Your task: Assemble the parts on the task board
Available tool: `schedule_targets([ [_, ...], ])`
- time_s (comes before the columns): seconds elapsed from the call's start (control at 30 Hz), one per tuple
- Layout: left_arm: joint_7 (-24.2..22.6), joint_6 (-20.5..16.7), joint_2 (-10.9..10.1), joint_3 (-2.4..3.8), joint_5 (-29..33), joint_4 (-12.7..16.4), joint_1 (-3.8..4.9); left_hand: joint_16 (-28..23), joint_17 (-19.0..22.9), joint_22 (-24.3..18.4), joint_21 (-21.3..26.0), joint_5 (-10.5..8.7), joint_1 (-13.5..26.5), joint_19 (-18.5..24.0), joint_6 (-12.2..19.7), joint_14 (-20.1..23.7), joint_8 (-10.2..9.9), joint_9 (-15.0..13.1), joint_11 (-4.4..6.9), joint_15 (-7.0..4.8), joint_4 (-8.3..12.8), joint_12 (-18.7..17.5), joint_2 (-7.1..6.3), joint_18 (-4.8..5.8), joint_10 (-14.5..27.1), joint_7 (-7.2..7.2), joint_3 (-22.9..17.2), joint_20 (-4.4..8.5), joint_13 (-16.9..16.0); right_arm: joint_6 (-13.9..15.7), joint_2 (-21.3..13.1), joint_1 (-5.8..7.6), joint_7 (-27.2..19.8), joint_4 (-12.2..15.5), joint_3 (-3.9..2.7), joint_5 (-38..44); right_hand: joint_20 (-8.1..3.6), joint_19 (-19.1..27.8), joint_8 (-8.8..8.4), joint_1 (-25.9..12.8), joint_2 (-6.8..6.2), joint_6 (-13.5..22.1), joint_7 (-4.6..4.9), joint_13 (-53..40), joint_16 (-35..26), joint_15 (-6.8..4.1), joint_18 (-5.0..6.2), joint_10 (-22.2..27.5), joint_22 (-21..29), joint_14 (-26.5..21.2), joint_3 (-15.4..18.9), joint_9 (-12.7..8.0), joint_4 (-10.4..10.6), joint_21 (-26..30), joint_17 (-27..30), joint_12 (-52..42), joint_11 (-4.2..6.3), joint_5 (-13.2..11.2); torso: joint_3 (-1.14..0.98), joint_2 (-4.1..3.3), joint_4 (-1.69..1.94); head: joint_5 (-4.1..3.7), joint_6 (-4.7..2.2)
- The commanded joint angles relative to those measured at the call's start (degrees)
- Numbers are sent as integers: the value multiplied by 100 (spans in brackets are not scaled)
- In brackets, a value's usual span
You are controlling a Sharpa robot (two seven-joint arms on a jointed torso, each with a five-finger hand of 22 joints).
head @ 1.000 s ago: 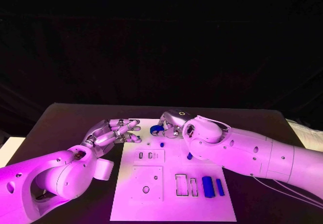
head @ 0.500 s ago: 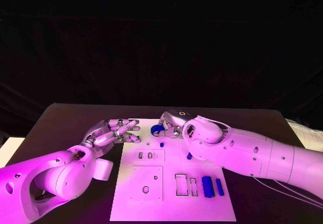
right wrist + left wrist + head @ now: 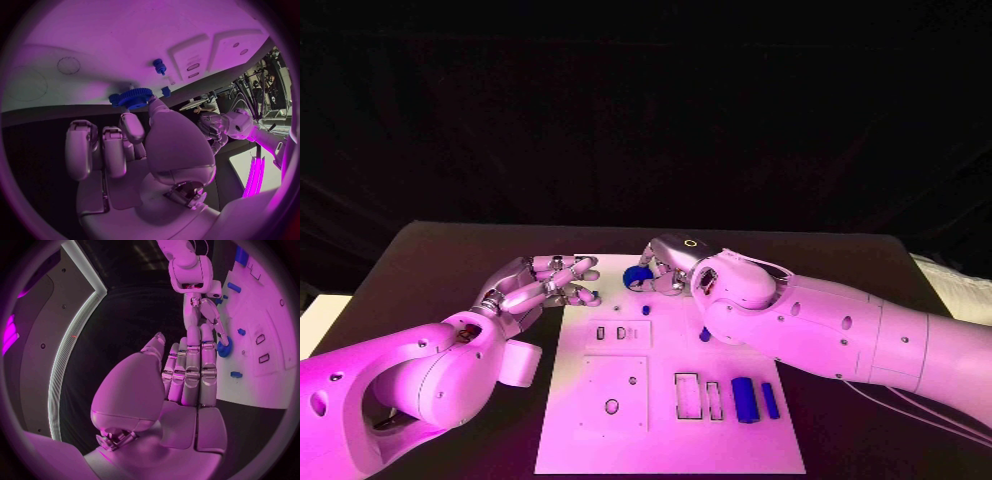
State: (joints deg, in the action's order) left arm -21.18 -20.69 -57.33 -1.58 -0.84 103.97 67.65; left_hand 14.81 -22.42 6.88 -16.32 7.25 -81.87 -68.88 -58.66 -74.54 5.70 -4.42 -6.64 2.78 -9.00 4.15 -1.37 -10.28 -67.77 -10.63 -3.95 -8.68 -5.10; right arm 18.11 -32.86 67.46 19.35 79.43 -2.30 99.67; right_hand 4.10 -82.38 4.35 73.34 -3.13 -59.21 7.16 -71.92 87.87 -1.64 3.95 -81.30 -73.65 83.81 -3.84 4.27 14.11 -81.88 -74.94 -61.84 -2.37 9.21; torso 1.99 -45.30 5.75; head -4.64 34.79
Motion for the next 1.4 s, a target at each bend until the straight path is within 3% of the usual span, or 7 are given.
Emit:
schedule_targets([
  [0.03, -16, 81, 4, 3, 10, 13, 6, -38, -6, -9, 23, -36, -63, -17, -1, 41, -28, 9, -27, 6, 29, -25, 5, -13, 29, -25, 7, -9, 5, -81, -6, -26, 129, -12, 18, 130, 9, -3, -46, 16, -43, 28, 17, 3, 18, -18, -56, 51, -1, 541, 22, -25, -22, -23, -1143, 19, 5, -40, 1, -1, 2, -4, 2],
  [0.6, -3, 79, -3, 3, 10, 10, 6, -46, -21, -9, 26, -38, -72, -20, 5, 40, -39, 10, -30, 7, 40, -32, 3, -13, 33, -30, 6, -8, 7, -63, -20, -26, 42, -9, 18, 25, 29, 0, -73, -94, -90, 139, 48, -2, 15, 5, -56, 53, -2, 540, 81, -40, 122, -21, -1139, 23, -24, -78, -2, 0, -4, -12, 1],
  [0.67, 1, 78, -5, 3, 10, 11, 6, -50, -27, -10, 27, -39, -70, -21, 13, 40, -47, 12, -33, 9, 42, -35, 1, -12, 36, -35, 9, -8, 9, -212, -22, -25, 33, -33, 18, -136, 43, -1, -73, -253, -88, 190, 64, -13, 17, 20, -57, 47, -7, 540, 146, -42, 246, -23, -1144, 12, -40, 44, 0, -1, -11, -9, -3],
  [0.77, 6, 78, -6, 3, 10, 14, 6, -55, -36, -10, 28, -39, -68, -22, 25, 40, -58, 15, -37, 11, 44, -39, -2, -11, 42, -40, 12, -9, 10, -459, -22, -22, 61, -83, 18, -363, 69, -2, -73, -798, -10, 311, 95, -31, 22, 46, -59, 48, -15, 542, 450, -43, 257, -26, -1154, 1, -76, 617, 2, 0, -5, -14, 3],
  [1.03, 9, 74, -13, 3, 10, 16, 6, -55, -37, -11, 28, -39, -67, -22, 26, 40, -59, 15, -38, 11, 44, -39, -2, -11, 42, -41, 12, -9, 10, -620, -28, -18, 84, -132, 19, -583, 82, -21, -69, -960, 53, 340, 109, -100, 52, 61, -67, 19, -60, 554, 604, -39, 256, -49, -1209, -97, -85, 692, -1, 0, -3, -14, 12],
  [1.17, 10, 73, -14, 3, 10, 16, 6, -58, -41, -11, 29, -39, -68, -22, 32, 39, -65, 16, -40, 12, 47, -41, -3, -11, 45, -43, 13, -9, 11, -436, -44, -18, 64, -88, 19, -557, 82, -25, -42, -890, 98, 271, 92, -132, 61, 55, -67, 1, -70, 558, 642, -23, 237, -55, -1225, -144, -73, 676, -1, -1, -1, -19, 14],
  [1.4, 11, 76, -17, 3, 10, 6, 6, -60, -45, -11, 30, -39, -69, -23, 36, 39, -69, 17, -41, 13, 49, -43, -3, -10, 48, -45, 13, -10, 12, 465, -231, -25, -84, 60, 17, -482, 65, -37, -45, -624, 148, 192, 67, -162, 62, 32, -71, -10, -95, 558, 689, -18, 191, -71, -1225, -176, -48, 746, -4, 7, -10, -24, -9],
])
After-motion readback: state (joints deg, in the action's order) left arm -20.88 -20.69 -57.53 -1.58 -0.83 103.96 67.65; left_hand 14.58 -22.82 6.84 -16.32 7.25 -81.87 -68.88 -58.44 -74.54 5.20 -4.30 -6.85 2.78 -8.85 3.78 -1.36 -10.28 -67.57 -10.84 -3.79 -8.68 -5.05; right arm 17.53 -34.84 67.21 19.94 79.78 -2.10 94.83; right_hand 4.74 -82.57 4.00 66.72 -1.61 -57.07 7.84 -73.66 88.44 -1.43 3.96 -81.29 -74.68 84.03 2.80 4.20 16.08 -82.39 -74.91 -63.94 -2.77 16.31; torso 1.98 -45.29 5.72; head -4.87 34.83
